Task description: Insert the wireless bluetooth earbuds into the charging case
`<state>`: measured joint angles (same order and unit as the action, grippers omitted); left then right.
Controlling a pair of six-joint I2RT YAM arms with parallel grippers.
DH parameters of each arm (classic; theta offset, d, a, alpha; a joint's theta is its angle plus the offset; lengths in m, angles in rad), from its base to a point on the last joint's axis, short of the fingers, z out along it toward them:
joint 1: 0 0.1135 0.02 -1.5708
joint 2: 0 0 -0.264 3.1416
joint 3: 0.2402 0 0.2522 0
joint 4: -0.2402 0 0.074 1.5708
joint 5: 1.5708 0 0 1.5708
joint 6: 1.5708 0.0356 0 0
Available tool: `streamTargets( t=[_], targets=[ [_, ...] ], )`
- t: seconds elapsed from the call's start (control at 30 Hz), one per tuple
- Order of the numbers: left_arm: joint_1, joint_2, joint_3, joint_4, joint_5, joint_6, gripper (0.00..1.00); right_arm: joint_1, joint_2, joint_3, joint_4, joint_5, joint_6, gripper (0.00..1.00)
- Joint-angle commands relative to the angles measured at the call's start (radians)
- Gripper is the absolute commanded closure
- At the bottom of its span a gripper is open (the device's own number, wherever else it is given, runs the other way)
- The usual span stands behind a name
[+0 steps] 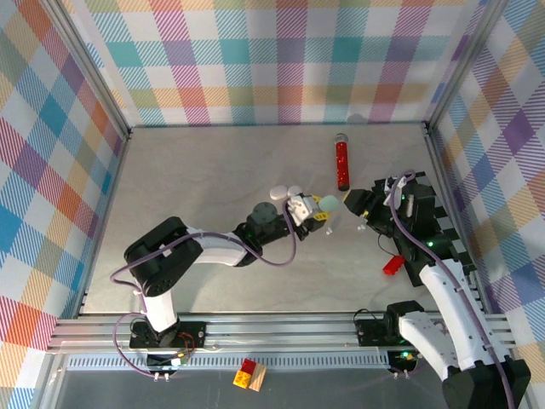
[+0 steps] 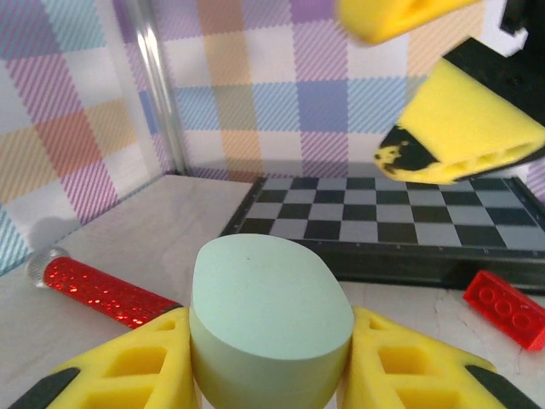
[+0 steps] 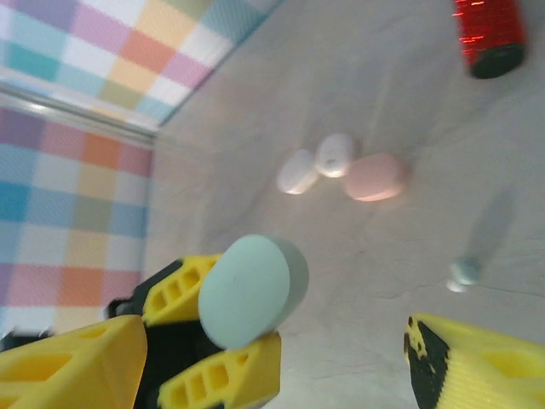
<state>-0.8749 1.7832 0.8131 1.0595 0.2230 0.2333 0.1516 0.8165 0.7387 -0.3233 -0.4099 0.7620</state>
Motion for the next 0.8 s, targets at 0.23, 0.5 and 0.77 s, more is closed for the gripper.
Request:
streamTargets(
  t=[0.23,0.5,0.77],
  targets=[
    [0.074,-0.149,-0.043,0.087,0.218,-0.17,0.66,-0.018,0.099,-0.123,0.55,-0.464,0.372,0.22],
    [0.074,-0.143,-0.017,0.129,0.294,-0.23,0.66,0.014,0.172,-0.159,0.774,-0.49,0.504,0.27],
    [0.073,-0.137,-0.011,0.16,0.309,-0.255,0.66,0.017,0.177,-0.154,0.745,-0.485,0.497,0.37]
  ],
)
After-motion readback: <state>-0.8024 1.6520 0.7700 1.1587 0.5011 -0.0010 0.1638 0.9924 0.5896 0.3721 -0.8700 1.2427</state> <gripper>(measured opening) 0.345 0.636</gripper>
